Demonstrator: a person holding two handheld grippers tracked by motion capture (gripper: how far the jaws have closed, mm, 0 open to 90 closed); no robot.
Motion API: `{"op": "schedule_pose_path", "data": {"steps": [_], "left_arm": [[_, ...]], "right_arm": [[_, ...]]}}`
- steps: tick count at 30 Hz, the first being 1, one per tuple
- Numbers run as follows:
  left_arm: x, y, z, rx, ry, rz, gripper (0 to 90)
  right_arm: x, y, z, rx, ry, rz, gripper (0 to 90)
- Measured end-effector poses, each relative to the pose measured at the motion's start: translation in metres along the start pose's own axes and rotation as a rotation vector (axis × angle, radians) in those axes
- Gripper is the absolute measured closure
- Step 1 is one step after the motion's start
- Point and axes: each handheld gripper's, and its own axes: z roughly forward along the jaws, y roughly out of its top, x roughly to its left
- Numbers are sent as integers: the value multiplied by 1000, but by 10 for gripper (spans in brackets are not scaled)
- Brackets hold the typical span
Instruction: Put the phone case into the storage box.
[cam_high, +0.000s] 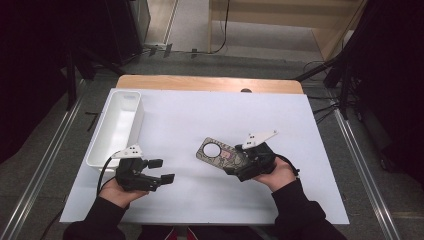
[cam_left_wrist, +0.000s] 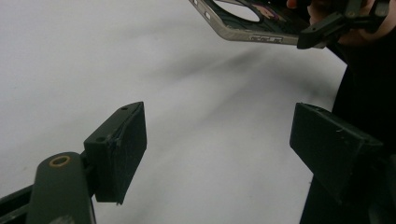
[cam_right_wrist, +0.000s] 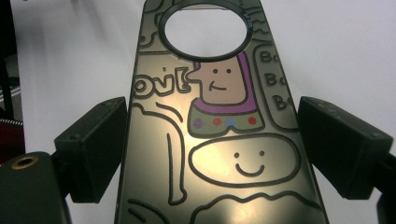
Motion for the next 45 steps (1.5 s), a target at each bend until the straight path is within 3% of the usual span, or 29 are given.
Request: {"op": "schedule_pose_path", "data": {"steps": [5, 17, 30, 45], "left_arm": [[-2, 7, 0, 2, -9, -10, 187], [-6, 27, 2, 29, -40, -42, 187], [-10, 37, 10, 72, -56, -39, 188], [-9, 53, 23, 131, -93, -90, 214]], "right_arm": [[4, -5, -4, -13, 11, 19, 108], [18, -13, -14, -39, -30, -5, 107], [25, -16, -15, -13, 24, 51, 107], [32, -14, -18, -6, 25, 24, 107]]}}
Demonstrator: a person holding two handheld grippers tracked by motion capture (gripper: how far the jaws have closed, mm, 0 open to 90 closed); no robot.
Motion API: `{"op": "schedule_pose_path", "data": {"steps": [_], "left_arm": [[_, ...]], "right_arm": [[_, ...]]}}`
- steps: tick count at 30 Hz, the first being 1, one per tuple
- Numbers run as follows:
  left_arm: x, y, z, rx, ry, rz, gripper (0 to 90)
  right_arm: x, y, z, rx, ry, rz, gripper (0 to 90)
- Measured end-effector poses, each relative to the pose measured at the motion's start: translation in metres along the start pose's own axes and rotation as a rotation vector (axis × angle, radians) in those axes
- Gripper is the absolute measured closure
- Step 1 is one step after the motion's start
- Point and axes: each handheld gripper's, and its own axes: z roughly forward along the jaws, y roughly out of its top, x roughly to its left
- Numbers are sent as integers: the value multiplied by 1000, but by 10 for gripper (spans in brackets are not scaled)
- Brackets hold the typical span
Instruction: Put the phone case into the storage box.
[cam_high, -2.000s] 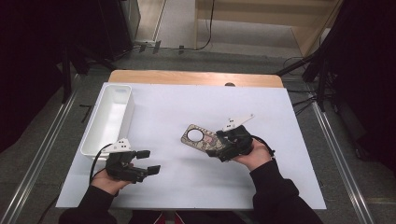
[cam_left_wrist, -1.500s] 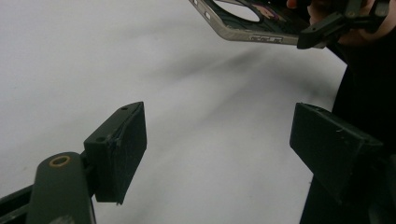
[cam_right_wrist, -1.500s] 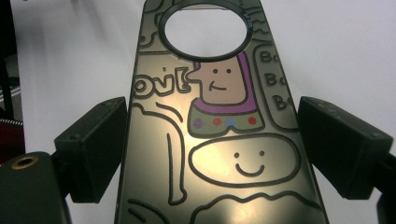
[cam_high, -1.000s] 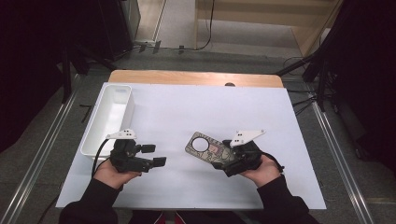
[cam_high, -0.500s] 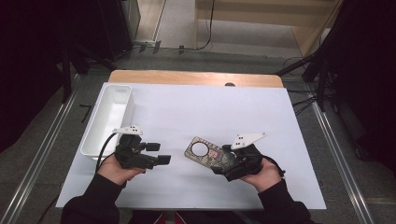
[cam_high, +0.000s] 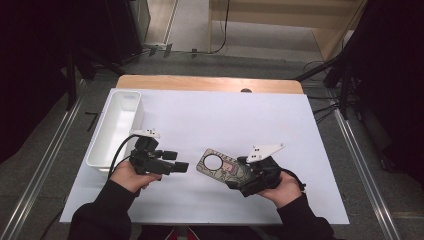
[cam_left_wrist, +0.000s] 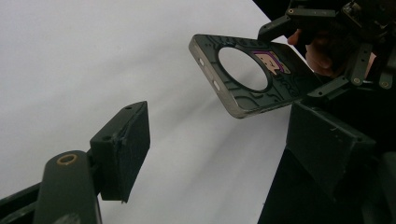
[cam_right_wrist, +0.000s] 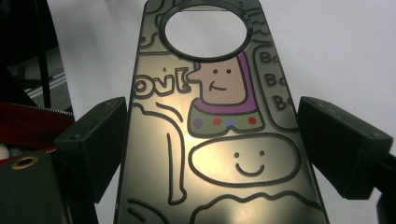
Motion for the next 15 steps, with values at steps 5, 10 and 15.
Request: {"op": "schedule_pose_path", "data": {"steps": [5, 10, 15], "left_arm": [[2, 3, 4, 12, -1, -6, 214], [3, 5, 7, 27, -10, -39, 215], [3, 6, 9, 28, -10, -47, 216]], "right_arm": [[-1, 0, 1, -5, -9, -5, 107], [-1, 0, 3, -11, -20, -14, 108], [-1, 0, 4, -19, -34, -18, 107]]}}
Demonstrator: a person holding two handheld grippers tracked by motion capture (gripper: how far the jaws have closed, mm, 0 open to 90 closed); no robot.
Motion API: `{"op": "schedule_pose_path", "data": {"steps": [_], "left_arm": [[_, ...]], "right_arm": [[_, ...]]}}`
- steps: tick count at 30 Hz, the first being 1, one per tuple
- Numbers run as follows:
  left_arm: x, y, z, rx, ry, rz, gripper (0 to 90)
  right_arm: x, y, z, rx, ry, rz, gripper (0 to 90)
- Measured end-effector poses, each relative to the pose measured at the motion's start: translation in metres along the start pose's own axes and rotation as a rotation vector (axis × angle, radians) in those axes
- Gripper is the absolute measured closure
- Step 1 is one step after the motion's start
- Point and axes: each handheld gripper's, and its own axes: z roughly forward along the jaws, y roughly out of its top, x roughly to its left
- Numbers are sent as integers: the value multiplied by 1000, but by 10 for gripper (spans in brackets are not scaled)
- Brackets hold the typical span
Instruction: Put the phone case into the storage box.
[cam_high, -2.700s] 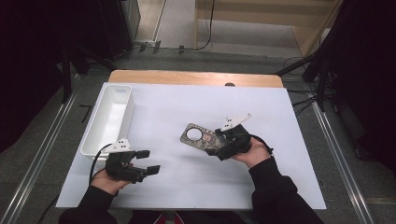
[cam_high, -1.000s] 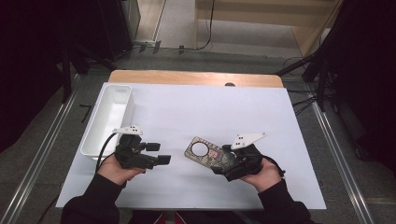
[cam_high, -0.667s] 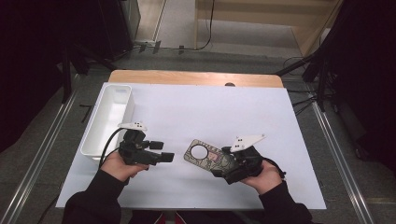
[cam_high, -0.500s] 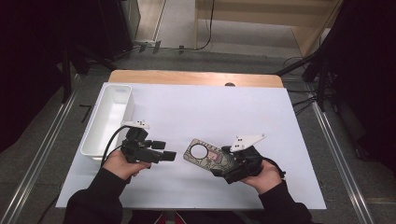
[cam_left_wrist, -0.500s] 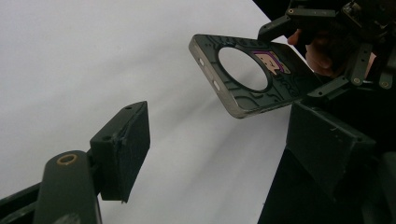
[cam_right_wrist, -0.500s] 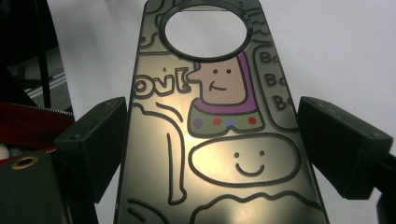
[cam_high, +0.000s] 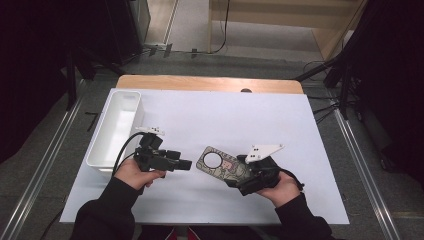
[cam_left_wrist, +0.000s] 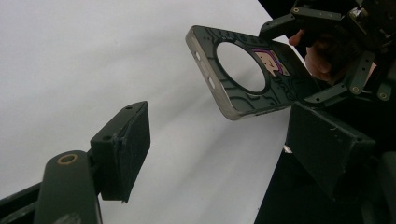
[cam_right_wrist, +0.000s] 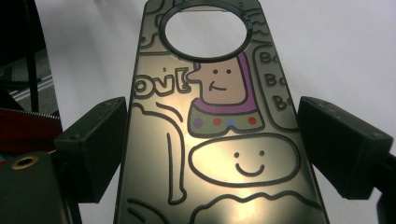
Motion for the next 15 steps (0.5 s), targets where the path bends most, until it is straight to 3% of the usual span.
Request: {"op": "schedule_pose_path", "data": {"steps": [8, 15], "left_arm": [[-3, 3, 5, 2, -2, -8, 216], [-4, 7, 9, 11, -6, -46, 243]], "right_arm": [[0, 0, 3, -11, -24, 12, 107], [4, 0, 2, -36, -30, 42, 107]]}}
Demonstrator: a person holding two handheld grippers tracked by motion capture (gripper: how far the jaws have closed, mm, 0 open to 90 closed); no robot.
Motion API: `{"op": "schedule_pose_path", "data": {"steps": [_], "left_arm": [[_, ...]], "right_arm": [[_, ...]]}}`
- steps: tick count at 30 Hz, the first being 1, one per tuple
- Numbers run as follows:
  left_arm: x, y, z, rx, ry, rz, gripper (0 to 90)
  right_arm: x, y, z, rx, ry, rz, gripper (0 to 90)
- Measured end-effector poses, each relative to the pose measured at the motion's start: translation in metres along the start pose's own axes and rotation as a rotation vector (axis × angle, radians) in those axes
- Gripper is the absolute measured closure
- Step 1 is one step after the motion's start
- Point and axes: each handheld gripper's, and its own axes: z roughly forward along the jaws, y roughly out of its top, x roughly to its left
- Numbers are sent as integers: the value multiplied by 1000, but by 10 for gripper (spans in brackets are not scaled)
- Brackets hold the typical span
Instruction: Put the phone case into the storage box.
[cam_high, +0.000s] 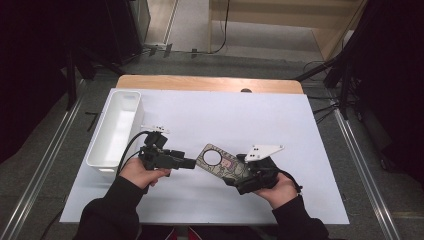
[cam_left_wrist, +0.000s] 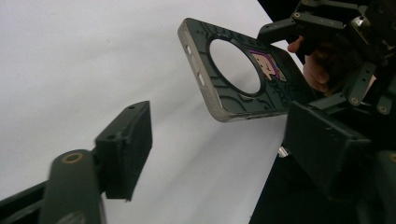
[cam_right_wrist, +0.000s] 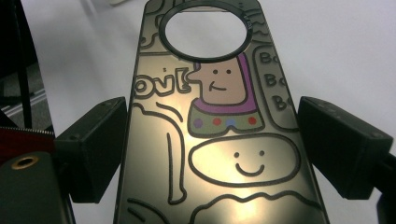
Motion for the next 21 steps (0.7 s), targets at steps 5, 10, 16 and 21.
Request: {"op": "schedule_pose_path", "data": {"steps": [5, 10, 16, 21], "left_arm": [[-3, 2, 1, 0, -3, -14, 244], [-7, 4, 2, -5, 11, -34, 244], [-7, 6, 7, -1, 0, -63, 246], [-6, 8, 9, 3, -11, -82, 272]], "right_arm": [[3, 0, -1, -12, -10, 7, 107], [5, 0, 0, -10, -14, 10, 107], [6, 0, 0, -27, -18, 16, 107], [7, 0, 0, -42, -23, 22, 107]]}}
